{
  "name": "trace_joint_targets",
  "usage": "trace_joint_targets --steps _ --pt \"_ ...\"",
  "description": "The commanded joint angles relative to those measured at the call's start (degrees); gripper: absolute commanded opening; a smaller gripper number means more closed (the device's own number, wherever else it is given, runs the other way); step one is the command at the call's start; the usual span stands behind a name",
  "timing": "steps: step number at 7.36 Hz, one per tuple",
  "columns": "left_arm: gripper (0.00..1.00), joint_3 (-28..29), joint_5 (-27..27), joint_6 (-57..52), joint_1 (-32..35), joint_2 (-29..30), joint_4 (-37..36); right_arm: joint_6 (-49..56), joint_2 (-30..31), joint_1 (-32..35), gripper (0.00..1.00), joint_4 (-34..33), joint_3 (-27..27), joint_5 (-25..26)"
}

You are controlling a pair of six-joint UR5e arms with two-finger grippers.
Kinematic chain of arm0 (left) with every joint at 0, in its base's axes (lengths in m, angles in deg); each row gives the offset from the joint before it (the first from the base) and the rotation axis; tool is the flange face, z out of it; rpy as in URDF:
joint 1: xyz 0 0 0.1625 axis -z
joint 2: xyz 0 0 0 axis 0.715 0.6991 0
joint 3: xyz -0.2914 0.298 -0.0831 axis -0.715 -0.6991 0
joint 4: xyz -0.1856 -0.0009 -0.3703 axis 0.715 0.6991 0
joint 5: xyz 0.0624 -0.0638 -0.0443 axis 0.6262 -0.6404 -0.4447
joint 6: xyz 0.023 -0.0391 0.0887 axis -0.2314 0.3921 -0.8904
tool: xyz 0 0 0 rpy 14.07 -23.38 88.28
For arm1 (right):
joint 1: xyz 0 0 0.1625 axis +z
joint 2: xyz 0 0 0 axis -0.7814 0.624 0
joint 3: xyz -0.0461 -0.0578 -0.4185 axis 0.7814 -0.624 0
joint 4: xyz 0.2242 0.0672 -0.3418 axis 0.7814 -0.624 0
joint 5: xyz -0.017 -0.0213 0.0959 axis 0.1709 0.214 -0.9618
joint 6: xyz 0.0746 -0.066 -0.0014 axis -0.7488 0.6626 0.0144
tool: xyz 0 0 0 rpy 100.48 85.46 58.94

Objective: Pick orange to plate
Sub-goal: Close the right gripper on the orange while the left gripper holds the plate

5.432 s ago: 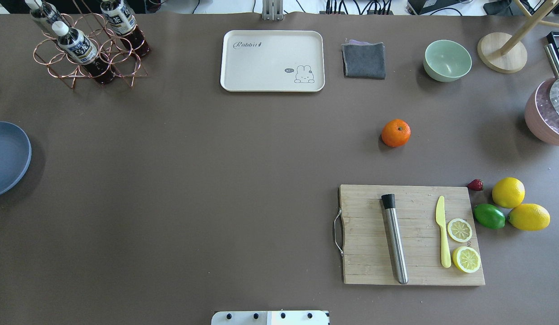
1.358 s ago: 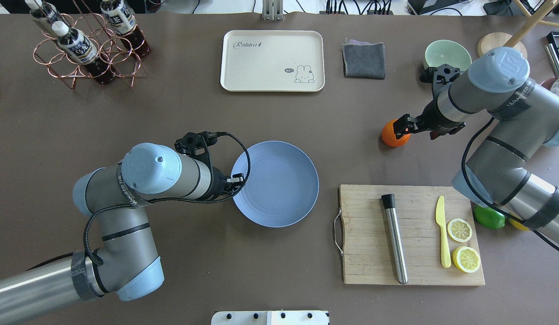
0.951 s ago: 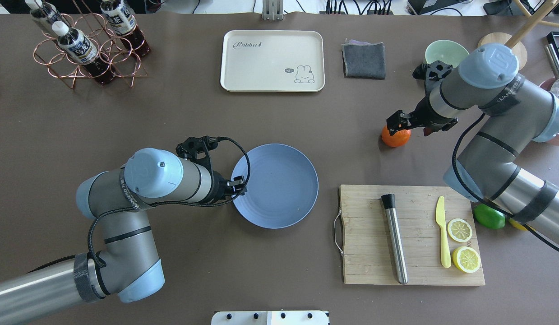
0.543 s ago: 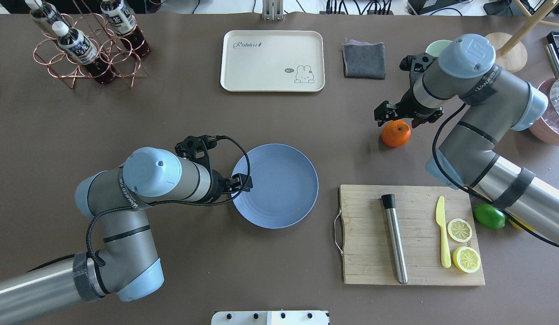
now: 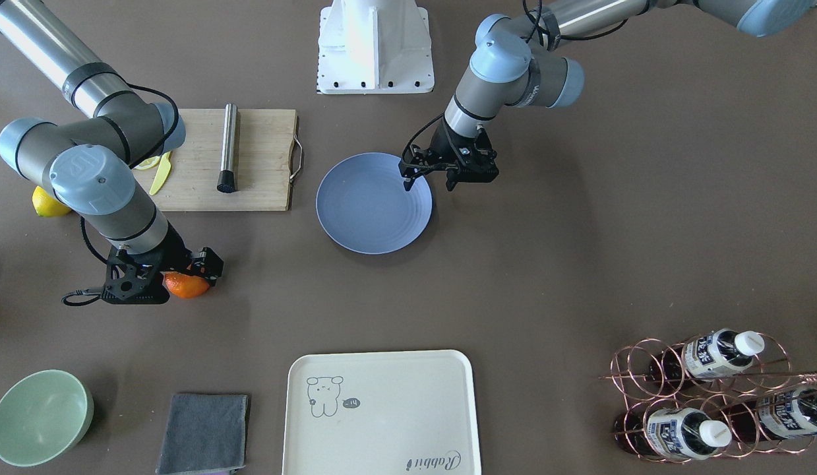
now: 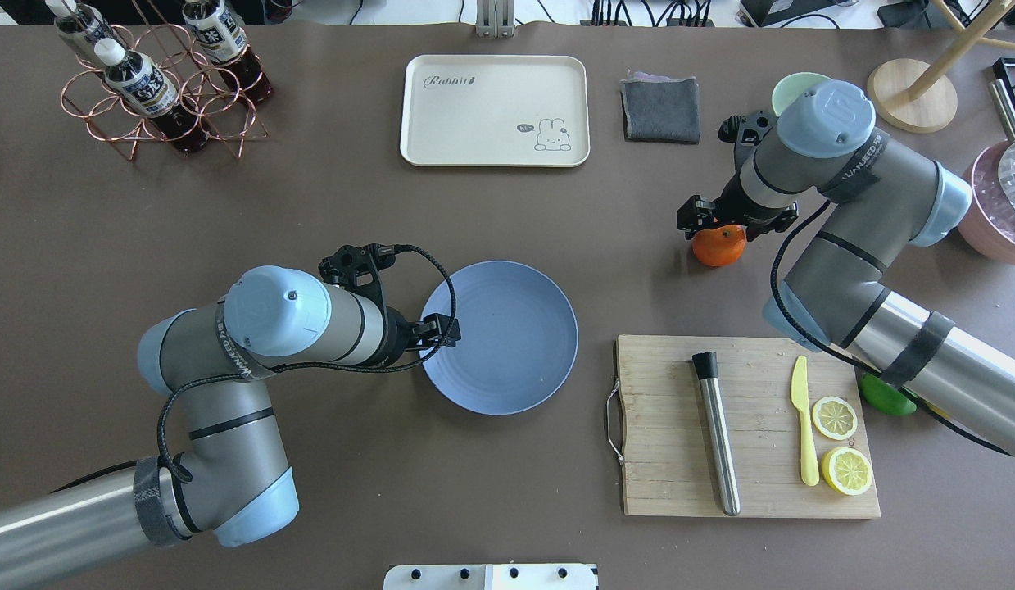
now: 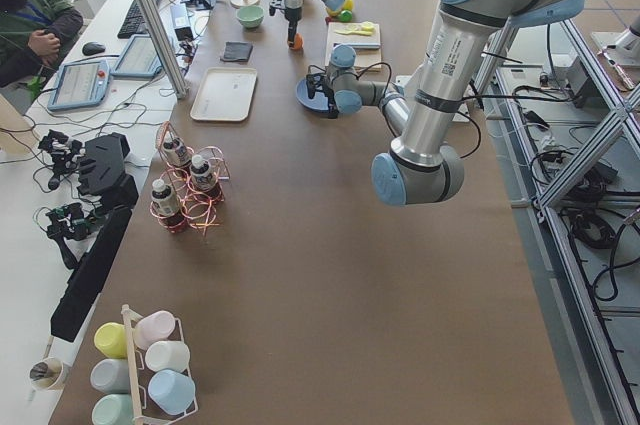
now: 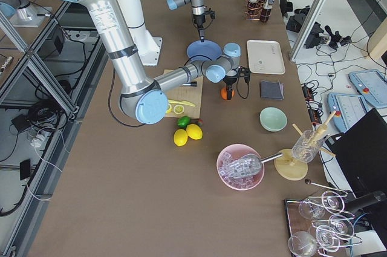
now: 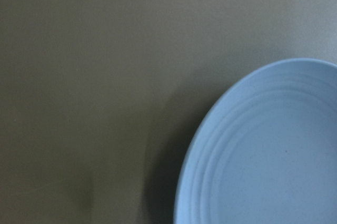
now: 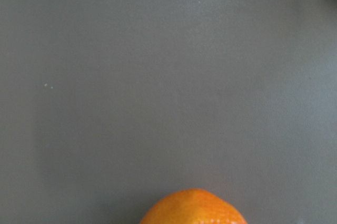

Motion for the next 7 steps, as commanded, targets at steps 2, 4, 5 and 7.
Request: trace_joint_targets --steps 2,4,5,7 --pt "0.98 -0.1 0.0 -0.2 1.1 0.1 -0.1 -0.1 0.0 -0.4 0.0 0.0 1.0 0.1" --pt "0.98 -1.0 -2.0 -7.0 6.9 -0.3 -0.4 -0.8 -0.2 -0.4 0.0 -0.7 6.0 -0.7" --pt "0.98 -2.3 -2.4 -9.8 10.3 -1.7 -0.9 -3.6 -0.7 -0.6 0.0 -0.8 7.8 -0.7" --pt "0.98 -8.6 -2.0 -27.5 12.3 -7.5 -3.2 -8.9 -1.3 -4.5 0.0 -0.9 11.9 0.4"
